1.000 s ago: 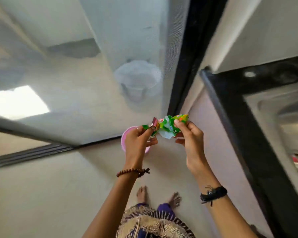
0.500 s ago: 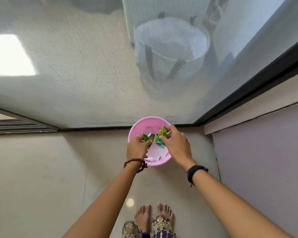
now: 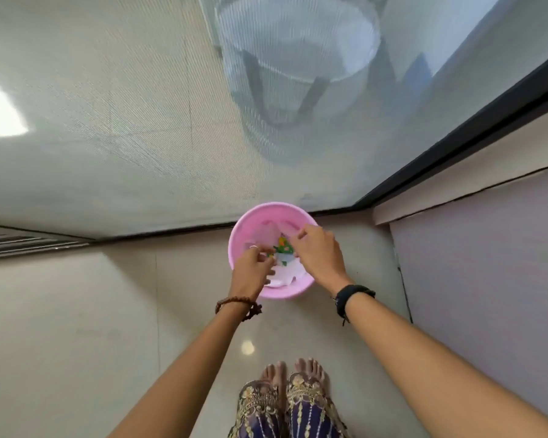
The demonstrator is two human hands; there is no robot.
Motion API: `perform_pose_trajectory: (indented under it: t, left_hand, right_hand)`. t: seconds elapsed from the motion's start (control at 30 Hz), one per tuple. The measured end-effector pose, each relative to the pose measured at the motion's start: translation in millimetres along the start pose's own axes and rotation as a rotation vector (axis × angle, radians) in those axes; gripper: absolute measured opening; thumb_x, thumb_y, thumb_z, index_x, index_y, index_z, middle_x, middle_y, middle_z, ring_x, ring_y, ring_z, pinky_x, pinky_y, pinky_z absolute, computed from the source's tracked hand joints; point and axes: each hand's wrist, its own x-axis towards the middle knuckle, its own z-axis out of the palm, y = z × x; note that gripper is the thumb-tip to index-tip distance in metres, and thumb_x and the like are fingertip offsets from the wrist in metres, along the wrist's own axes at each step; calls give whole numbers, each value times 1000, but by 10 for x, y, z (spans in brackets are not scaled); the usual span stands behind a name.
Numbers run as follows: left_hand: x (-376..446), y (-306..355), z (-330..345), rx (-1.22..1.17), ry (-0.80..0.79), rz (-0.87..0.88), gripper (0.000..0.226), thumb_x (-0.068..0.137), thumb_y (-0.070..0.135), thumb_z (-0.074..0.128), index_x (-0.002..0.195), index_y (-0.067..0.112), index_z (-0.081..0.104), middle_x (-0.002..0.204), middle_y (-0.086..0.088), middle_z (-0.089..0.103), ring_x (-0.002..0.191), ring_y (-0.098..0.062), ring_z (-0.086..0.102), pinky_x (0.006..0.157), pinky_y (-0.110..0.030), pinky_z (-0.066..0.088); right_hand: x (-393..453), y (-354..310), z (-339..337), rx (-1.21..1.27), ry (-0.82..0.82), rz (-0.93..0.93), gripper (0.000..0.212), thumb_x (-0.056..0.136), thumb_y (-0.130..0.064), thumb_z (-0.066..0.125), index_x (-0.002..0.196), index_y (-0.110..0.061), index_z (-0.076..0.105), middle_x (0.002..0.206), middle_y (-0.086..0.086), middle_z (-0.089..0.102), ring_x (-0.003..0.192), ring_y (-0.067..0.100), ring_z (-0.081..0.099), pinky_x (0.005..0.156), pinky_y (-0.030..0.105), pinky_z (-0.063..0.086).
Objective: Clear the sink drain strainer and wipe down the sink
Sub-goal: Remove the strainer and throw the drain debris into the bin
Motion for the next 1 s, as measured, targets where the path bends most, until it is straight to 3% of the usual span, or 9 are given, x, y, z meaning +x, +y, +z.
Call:
perform_pose_trajectory:
  t: [0.07, 0.17, 0.3, 0.5, 0.7, 0.8, 1.0]
  left_hand:
    - [-383, 421, -110, -90, 13, -8, 16, 87, 1, 47, 98, 1, 59, 76, -10, 64, 62, -18, 59, 48, -17, 51]
    - [-1060, 1138, -247, -236, 20, 2, 15, 87, 0, 45, 80, 7, 56, 61, -7, 58, 52, -18, 55, 46, -22, 50]
    - [-2112, 2145, -333, -339, 16, 122, 10, 89, 6, 47, 92, 7, 57, 59, -4, 53, 39, -4, 53, 42, -20, 47]
    - [-3481, 3277, -54, -512, -188, 399, 17, 91, 8, 47, 83, 17, 59, 44, 10, 53, 40, -5, 51, 39, -14, 41]
    - [-4442, 3861, 912, -325, -541, 619, 13, 93, 12, 47, 92, 9, 59, 58, 2, 59, 48, -5, 56, 46, -18, 48]
    - [-4732, 4034, 1575, -225, -689, 628, 13, 93, 12, 47, 89, 15, 59, 59, 1, 60, 49, -8, 57, 47, -18, 49]
    - [-4762, 4152, 3022, 202, -778, 696, 16, 88, 9, 47, 82, 21, 56, 62, 3, 60, 48, -8, 58, 47, -18, 46]
  right_hand:
    - [-320, -244, -378, 117, 20, 28, 19, 90, -25, 51, 86, -13, 64, 85, 11, 70, 75, 30, 66, 69, 41, 57]
    - [-871, -619, -1070, 293, 80, 35, 13, 88, -24, 52, 87, -14, 61, 80, 6, 67, 69, 23, 65, 65, 39, 57]
    - [-1755, -1056, -2187, 526, 237, -8, 13, 89, -22, 52, 80, -13, 57, 57, -2, 56, 43, 5, 49, 45, 26, 44]
    - [-2956, -1190, -3601, 858, 495, -115, 15, 89, -21, 55, 74, -20, 57, 42, -8, 49, 39, 5, 43, 37, 18, 37]
    - [-3812, -580, -4545, 935, 857, -91, 13, 92, -20, 54, 80, -17, 58, 43, -8, 48, 40, 2, 43, 40, 15, 38]
    - [-4086, -17, -4911, 930, 1020, -12, 13, 92, -20, 54, 81, -16, 59, 49, -7, 46, 45, 5, 43, 44, 18, 38]
    - [-4080, 1457, -5339, 937, 1178, 248, 11, 92, -16, 53, 90, -9, 61, 57, -1, 54, 42, 1, 47, 41, 15, 39]
